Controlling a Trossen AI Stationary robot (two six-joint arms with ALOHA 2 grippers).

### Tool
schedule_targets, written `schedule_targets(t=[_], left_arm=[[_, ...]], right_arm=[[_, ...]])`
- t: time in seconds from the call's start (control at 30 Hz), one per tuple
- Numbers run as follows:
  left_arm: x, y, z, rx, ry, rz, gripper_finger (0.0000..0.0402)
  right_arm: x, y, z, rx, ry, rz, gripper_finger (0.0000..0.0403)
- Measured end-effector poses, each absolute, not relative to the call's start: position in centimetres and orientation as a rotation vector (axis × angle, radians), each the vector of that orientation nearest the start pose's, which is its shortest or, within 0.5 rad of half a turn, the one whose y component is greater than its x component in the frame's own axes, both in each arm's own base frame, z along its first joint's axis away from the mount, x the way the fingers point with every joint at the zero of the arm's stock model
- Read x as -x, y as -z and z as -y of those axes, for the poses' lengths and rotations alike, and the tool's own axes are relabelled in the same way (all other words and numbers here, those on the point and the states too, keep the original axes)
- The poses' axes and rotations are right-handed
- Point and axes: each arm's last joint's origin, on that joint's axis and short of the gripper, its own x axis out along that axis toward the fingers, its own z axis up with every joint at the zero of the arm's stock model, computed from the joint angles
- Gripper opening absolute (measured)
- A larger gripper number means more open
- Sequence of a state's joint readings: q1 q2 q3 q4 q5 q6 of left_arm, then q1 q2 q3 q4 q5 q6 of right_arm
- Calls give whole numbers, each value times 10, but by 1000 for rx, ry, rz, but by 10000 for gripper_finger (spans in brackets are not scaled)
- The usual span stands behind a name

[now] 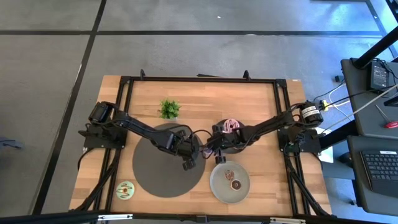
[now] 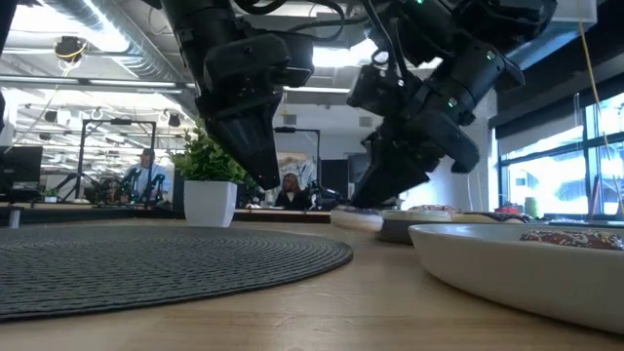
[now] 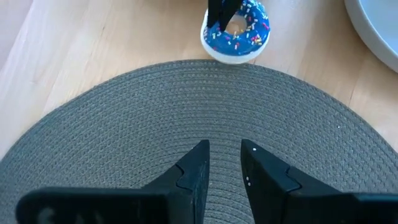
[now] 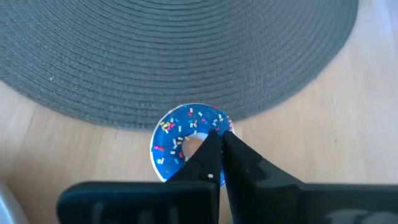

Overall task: Pick & Place donuts
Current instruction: Put the small blue donut on the gray plate

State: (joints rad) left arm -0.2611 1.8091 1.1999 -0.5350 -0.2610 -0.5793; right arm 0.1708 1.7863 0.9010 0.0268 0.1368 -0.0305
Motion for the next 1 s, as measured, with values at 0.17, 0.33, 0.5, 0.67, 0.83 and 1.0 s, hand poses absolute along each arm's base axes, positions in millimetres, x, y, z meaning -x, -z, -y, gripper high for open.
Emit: schedule_targets(t=[0.17,0.33,0.5,0.67,0.83,1.0], left_arm=[[-347,-182,87,236,-292,-1068,88],[-345,-182,92,228,-279,-1070,87],[-345,-182,93,228,-277,-1070,84],[-346,-182,92,230,-278,-1066,84],[-346,-182,92,230,-279,-1065,84],[-346,-182,92,232,-277,-1060,84]], right_arm=[[-337,-147,-67,161,-62,-964,13],[-322,-161,-91,146,-84,-1008,13],[-299,-183,-111,76,-89,-953,8],[-281,-190,-146,46,-165,-932,8],[-273,-178,-172,64,-146,-920,8],[-270,-173,-187,21,-153,-902,8]])
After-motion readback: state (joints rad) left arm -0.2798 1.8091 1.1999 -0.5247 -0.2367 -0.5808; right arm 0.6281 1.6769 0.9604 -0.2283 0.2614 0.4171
